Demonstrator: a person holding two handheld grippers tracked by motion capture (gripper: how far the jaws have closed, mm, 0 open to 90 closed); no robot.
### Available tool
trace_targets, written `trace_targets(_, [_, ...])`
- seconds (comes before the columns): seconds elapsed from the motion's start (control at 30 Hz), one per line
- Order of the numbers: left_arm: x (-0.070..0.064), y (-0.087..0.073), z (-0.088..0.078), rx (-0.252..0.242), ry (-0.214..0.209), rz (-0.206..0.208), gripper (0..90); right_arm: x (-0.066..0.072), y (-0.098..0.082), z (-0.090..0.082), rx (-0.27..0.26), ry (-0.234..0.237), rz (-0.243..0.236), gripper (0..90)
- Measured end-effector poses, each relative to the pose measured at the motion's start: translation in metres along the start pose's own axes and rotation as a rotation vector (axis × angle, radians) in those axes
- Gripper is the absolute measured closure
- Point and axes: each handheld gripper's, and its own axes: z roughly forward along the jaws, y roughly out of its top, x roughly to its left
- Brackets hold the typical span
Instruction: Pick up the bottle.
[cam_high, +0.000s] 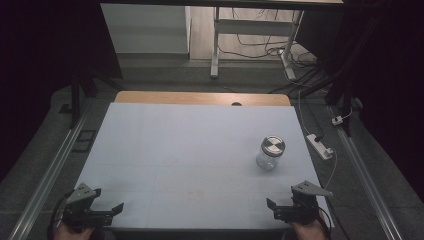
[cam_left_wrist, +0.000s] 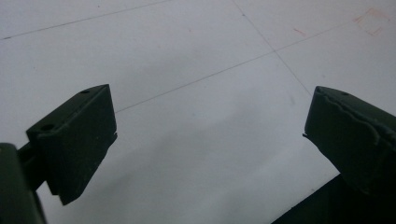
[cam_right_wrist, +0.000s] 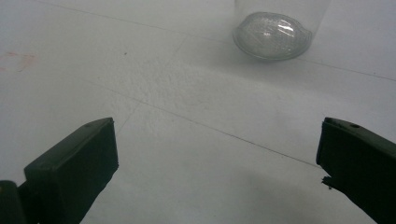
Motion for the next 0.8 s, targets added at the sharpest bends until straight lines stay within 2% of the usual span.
trace_targets(0.33, [-0.0025,0.0021,0.0032,0.027,0.003,0.025,2.1,-0.0033,0.0004,0.0013,-0.005,0.037,0.035,0.0])
trace_targets(0.4, [-0.0028,0.0013,0.0027,0.025,0.002,0.02,2.2,-0.0047,0.0009,0.0012,-0.01,0.04,0.054,0.0])
trace_targets(0.8, [-0.0005,0.0012,0.0029,0.031,-0.005,0.003,2.2,-0.0036,0.0016,0.0021,0.005,0.039,0.053,0.0])
